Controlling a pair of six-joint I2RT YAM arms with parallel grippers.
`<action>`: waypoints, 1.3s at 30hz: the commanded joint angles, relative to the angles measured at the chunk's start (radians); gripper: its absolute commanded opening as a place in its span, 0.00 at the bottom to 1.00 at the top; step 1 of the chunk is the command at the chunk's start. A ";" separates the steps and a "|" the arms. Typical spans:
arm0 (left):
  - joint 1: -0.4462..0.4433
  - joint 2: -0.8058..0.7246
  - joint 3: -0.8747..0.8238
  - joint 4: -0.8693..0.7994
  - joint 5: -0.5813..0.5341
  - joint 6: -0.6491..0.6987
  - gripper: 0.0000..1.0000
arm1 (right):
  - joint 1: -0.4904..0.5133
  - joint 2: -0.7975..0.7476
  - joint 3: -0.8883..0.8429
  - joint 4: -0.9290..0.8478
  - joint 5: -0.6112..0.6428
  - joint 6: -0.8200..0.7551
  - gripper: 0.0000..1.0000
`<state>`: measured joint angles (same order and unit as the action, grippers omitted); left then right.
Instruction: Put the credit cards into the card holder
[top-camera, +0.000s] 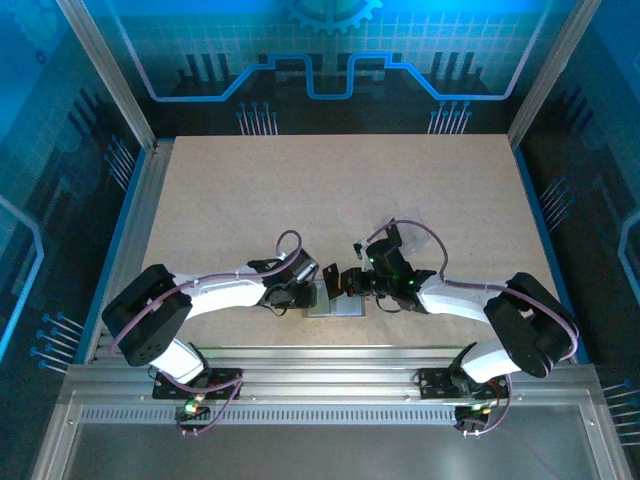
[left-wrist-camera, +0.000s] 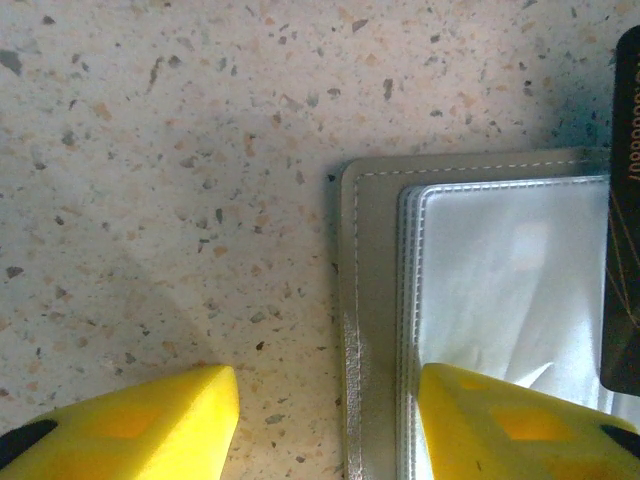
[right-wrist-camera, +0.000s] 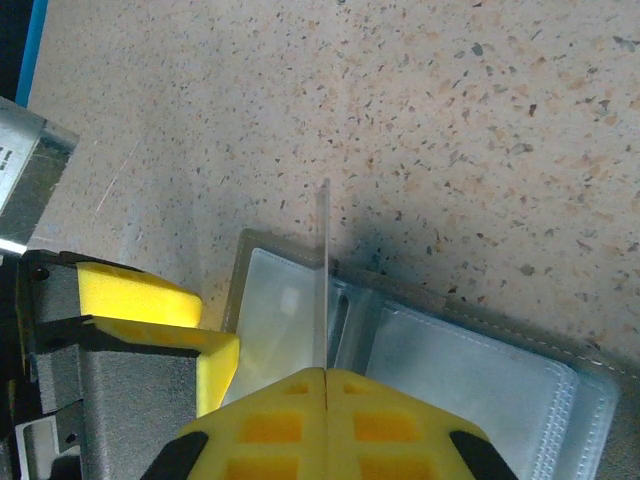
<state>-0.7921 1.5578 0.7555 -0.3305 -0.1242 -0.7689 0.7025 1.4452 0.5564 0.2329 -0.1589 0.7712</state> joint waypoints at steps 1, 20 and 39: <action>-0.018 0.076 -0.054 0.071 0.070 -0.020 0.53 | 0.016 0.020 0.009 0.018 -0.008 0.038 0.00; -0.018 0.081 -0.061 0.079 0.072 -0.027 0.53 | 0.068 -0.025 -0.092 0.007 0.139 0.197 0.00; -0.019 0.096 -0.067 0.102 0.087 -0.032 0.53 | 0.164 -0.038 -0.121 -0.015 0.239 0.313 0.00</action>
<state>-0.7921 1.5589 0.7486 -0.3172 -0.1268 -0.7864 0.8482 1.3777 0.4374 0.2279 0.0662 1.0573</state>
